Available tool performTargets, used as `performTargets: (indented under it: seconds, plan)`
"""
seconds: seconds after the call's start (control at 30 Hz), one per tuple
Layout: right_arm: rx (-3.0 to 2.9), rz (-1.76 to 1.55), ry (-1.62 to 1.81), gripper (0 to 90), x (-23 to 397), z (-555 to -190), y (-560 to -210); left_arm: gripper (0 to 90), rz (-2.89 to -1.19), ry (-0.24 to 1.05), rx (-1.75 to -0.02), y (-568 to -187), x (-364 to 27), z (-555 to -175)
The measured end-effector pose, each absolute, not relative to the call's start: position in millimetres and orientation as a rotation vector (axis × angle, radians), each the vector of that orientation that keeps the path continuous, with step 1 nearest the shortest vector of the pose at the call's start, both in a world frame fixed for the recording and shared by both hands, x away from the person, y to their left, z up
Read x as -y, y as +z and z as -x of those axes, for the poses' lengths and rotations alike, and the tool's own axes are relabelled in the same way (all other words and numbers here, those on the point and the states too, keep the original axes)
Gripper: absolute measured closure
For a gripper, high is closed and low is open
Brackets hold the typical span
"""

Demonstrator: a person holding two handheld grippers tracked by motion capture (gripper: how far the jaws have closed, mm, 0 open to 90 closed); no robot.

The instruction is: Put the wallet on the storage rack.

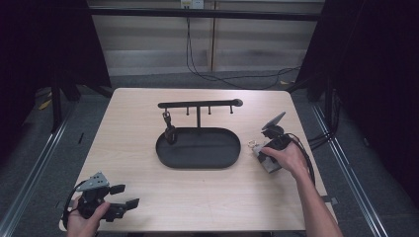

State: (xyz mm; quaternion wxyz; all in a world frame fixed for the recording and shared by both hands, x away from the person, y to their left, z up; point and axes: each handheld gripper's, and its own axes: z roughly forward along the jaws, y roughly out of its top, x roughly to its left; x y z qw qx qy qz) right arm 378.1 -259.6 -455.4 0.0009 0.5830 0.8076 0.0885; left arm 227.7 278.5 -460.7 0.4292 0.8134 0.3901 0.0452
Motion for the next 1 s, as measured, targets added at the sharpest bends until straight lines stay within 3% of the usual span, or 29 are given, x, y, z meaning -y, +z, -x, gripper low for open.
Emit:
performTargets:
  seconds: [1.0]
  plan:
    - [-2.542,-1.796,0.255,33.2,255,-374,-409,19.6,-2.03,0.108,-0.971,-460,-280,-225]
